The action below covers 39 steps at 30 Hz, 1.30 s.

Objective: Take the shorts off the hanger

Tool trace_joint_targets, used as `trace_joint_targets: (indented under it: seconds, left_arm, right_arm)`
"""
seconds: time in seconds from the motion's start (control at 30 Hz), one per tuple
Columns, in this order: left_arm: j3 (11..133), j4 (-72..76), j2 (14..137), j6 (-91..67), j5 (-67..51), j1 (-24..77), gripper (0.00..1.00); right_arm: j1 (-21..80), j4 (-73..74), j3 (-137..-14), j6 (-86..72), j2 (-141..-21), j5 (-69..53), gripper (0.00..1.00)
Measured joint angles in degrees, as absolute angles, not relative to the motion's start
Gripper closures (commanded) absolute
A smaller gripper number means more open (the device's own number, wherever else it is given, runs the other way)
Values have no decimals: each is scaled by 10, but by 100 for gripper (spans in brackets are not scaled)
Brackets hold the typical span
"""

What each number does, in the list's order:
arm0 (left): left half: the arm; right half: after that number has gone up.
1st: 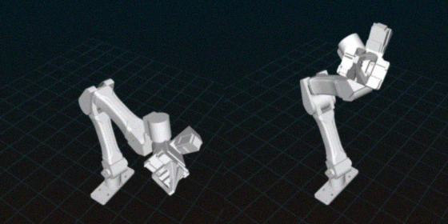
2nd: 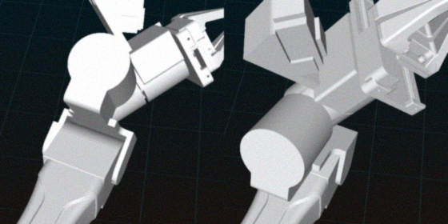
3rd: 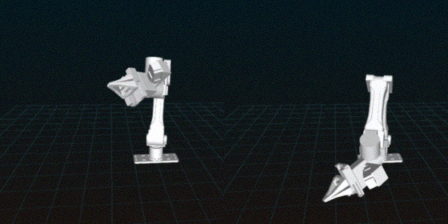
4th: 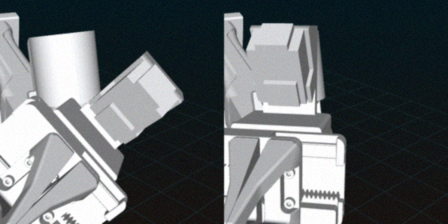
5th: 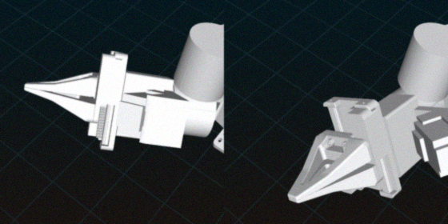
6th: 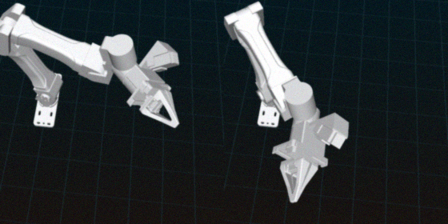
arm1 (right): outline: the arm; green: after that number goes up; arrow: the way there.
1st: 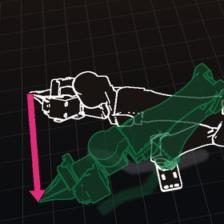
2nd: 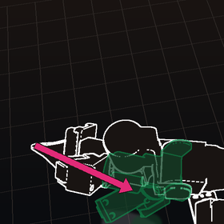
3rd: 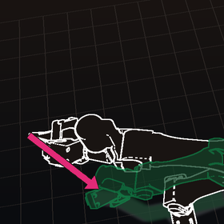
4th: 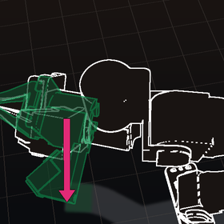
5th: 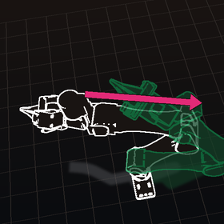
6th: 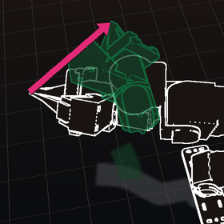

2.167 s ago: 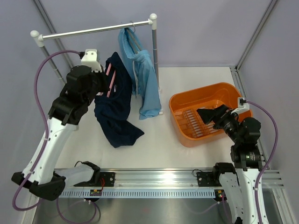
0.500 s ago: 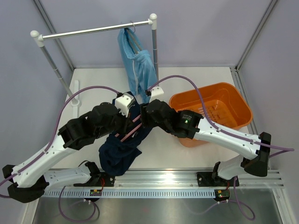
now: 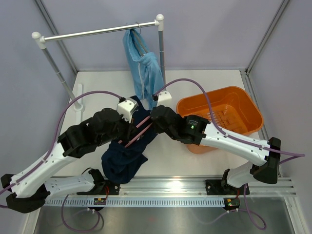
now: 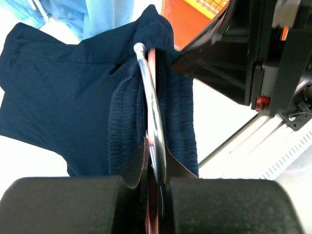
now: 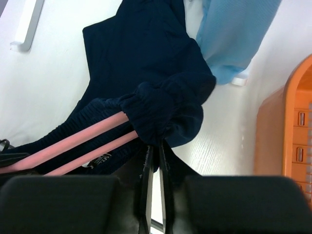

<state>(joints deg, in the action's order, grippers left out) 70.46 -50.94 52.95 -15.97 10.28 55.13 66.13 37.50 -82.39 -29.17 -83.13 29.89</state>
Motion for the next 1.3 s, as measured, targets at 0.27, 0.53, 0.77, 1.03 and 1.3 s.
trace_joint_targets:
  seconds: [0.27,0.53,0.77,1.03,1.3]
  left_arm:
    - [705,-524,510,-159,102,552,100]
    - [703,-532,469,-157,77,552,100]
    - [700,-530,448,-139,47,552,100]
    - [688,-519,430,-129,26,551,100]
    - [678,-503,381,-129,42,551,100]
  right_arm:
    - [662,413,-856,-295,-836,359,100]
    - [627,430,-872,-295,-837,374,100]
    - [599,431,-872,-294,-837,368,100]
    - [598,429,-872,-291,-837,358,100]
    - [598,405,-868,-291,-836,333,100]
